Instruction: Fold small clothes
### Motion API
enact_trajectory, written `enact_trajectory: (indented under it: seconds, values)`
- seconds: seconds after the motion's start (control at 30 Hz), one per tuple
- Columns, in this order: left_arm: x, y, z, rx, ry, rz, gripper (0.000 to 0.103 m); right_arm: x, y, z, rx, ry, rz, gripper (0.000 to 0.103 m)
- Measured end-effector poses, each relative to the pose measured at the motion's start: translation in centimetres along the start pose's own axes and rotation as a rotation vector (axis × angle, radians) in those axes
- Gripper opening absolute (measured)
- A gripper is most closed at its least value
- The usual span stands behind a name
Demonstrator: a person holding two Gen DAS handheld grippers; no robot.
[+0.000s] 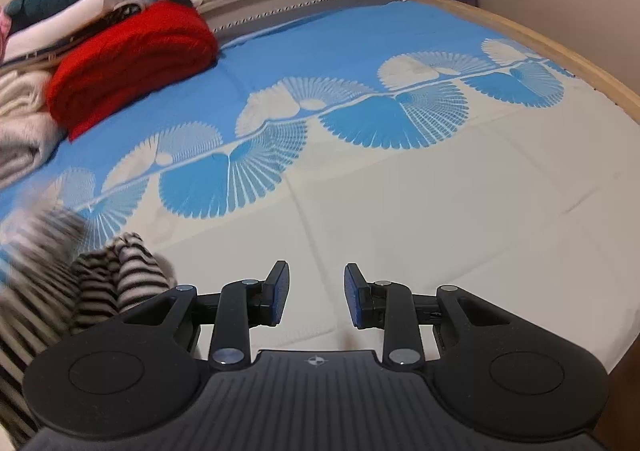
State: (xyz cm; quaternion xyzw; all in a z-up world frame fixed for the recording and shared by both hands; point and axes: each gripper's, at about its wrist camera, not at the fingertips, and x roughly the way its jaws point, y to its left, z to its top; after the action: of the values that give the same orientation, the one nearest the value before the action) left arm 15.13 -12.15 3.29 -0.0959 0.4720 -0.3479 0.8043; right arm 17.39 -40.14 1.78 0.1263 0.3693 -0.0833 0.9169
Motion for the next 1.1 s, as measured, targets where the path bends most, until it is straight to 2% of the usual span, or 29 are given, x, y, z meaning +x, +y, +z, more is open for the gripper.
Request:
enact_trajectory:
  seconds: [0.07, 0.17, 0.23, 0.3, 0.4, 0.47, 0.53, 0.57, 0.6, 0.7, 0.8, 0.87, 0.9, 0.93, 1.0, 1.07, 1.1]
  values:
    - [0.1, -0.2, 0.1, 0.054, 0.034, 0.074, 0.02, -0.1, -0.2, 0.1, 0.024, -0.007, 0.025, 0.031]
    - [-3.2, 1.7, 1.8, 0.036, 0.004, 0.131, 0.022, 0.0, 0.0, 0.1, 0.05, 0.003, 0.085, 0.031]
    - [-5.7, 3.1, 3.3, 0.031, -0.019, 0.19, 0.032, 0.1, 0.4, 0.1, 0.073, 0.025, 0.152, 0.031]
    - [-7.3, 4.6, 4.7, 0.053, -0.012, 0.274, 0.033, 0.5, 1.0, 0.1, 0.091, 0.05, 0.224, 0.031]
    - [-8.6, 7.5, 4.6, 0.066, 0.011, 0.364, 0.039, 1.4, 2.7, -0.2, 0.098, 0.104, 0.326, 0.032]
    - [-8.4, 10.0, 3.3, 0.024, 0.016, 0.389, 0.04, 2.4, 4.1, -0.4, 0.11, 0.16, 0.39, 0.032]
    - [-8.0, 12.4, 1.5, -0.037, 0.019, 0.434, 0.039, 3.3, 5.6, -0.7, 0.115, 0.203, 0.422, 0.04]
    - [-8.0, 13.7, 0.9, -0.08, 0.08, 0.504, 0.038, 3.9, 6.4, -0.9, 0.113, 0.225, 0.429, 0.041]
    - [-8.1, 14.3, 0.9, -0.11, 0.094, 0.557, 0.037, 4.5, 7.2, -1.0, 0.108, 0.246, 0.424, 0.042]
    - [-10.1, 14.9, 1.5, -0.159, -0.019, 0.519, 0.049, 6.3, 9.1, -1.6, 0.097, 0.307, 0.411, 0.042]
    - [-10.4, 16.0, 1.7, -0.222, -0.017, 0.496, 0.053, 7.7, 10.7, -1.9, 0.089, 0.347, 0.427, 0.041]
    - [-9.6, 16.7, 2.0, -0.273, 0.002, 0.455, 0.054, 7.8, 11.6, -2.0, 0.049, 0.339, 0.424, 0.02]
    - [-9.4, 16.6, 2.0, -0.286, 0.007, 0.434, 0.06, 7.7, 11.9, -2.0, 0.036, 0.331, 0.434, 0.005]
    - [-8.8, 16.7, 2.2, -0.289, 0.015, 0.408, 0.066, 7.4, 11.9, -2.0, 0.045, 0.322, 0.457, 0.005]
    - [-8.4, 16.1, 2.1, -0.274, 0.036, 0.369, 0.075, 6.4, 10.2, -1.5, 0.152, 0.297, 0.535, 0.003]
    - [-7.2, 15.3, 2.2, -0.246, 0.062, 0.337, 0.076, 5.2, 7.6, -0.8, 0.252, 0.249, 0.58, 0.002]
    - [-6.6, 14.8, 2.1, -0.231, 0.074, 0.331, 0.077, 4.7, 6.5, -0.5, 0.268, 0.219, 0.558, 0.001]
